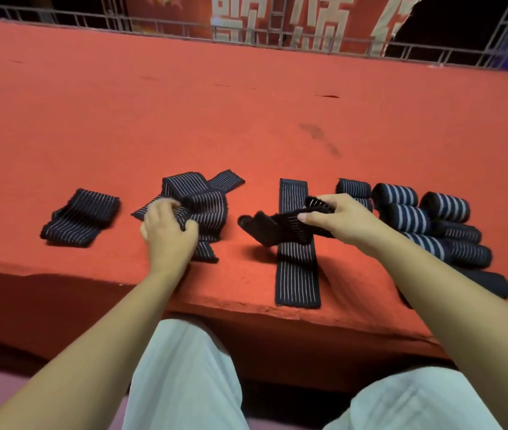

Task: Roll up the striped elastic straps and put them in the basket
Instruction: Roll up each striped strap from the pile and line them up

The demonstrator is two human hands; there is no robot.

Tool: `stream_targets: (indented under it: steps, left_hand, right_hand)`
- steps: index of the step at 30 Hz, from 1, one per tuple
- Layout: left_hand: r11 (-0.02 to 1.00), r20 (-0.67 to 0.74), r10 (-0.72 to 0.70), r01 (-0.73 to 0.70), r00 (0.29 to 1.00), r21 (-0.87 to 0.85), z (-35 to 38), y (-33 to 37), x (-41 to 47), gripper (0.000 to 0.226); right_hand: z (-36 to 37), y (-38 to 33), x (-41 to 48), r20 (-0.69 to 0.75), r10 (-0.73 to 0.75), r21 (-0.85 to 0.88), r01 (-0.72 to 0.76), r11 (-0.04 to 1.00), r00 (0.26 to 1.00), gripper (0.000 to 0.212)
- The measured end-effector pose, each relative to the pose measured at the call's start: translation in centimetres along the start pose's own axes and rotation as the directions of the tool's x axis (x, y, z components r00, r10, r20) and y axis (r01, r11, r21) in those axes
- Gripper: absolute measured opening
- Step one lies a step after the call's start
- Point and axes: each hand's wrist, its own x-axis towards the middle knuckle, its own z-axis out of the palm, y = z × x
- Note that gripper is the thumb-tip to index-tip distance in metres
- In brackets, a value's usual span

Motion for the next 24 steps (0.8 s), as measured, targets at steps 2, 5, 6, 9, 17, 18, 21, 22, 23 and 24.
stream_targets:
  steps: [2, 5, 6, 9, 17, 18, 21, 22, 23, 24]
  left_hand:
    - [0.970, 0.063, 0.182, -0.168, 0.981, -0.178, 0.1, 3.3, -0.4, 0.033]
    - [0.874, 0.507, 0.182, 0.097, 0.842, -0.476, 0.1, 8.0, -1.2, 0.042]
    - [0.845, 0.590, 0.190, 0.175, 0.785, -0.505, 0.4, 8.7, -1.3, 0.043]
    - [0.849, 0.619, 0.244, 0.144, 0.747, -0.508, 1.3, 9.3, -1.7, 0.034]
    - [0.769, 0.472, 0.216, 0.149, 0.855, -0.622, 1.5, 9.4, -2.3, 0.010]
    - [0.738, 0.404, 0.171, 0.156, 0.899, -0.657, 1.7, 9.5, -2.1, 0.013]
    - [0.501, 0.263, -0.098, 0.276, 0.960, -0.820, 1.4, 9.0, -0.5, 0.016]
    - [0.466, 0.258, -0.131, 0.290, 0.957, -0.836, 0.9, 8.9, 0.0, 0.018]
    - [0.505, 0.257, -0.119, 0.282, 0.959, -0.816, 0.5, 8.8, 0.3, 0.021]
    - [0.578, 0.268, -0.081, 0.264, 0.960, -0.772, 0.3, 8.9, 0.5, 0.024]
  right_hand:
    - [0.1, -0.8, -0.7, -0.019, -0.070, 0.039, 0.070, 0.997, 0.997, 0.022]
    - [0.1, -2.1, -1.3, -0.008, -0.174, 0.010, 0.175, 0.985, 0.985, 0.020]
    - [0.1, -2.4, -1.4, 0.002, -0.195, 0.013, 0.195, 0.981, 0.981, 0.016]
    - [0.0, -2.7, -1.7, -0.006, -0.206, 0.055, 0.206, 0.977, 0.979, 0.013]
    - [-0.2, -0.1, -1.5, -0.018, 0.099, 0.359, -0.086, 0.929, 0.995, 0.021]
    - [-0.1, 0.1, -1.4, -0.001, 0.157, 0.426, -0.141, 0.894, 0.988, 0.019]
    - [-0.4, 1.0, -0.8, -0.014, 0.250, 0.441, -0.219, 0.870, 0.968, 0.008]
    - [-0.7, 1.5, -0.8, -0.009, 0.253, 0.334, -0.235, 0.913, 0.968, 0.008]
    - [-0.9, 1.9, -0.8, 0.009, 0.246, 0.192, -0.243, 0.951, 0.969, 0.011]
    - [-1.0, 2.1, -1.0, 0.032, 0.245, 0.061, -0.247, 0.967, 0.969, 0.018]
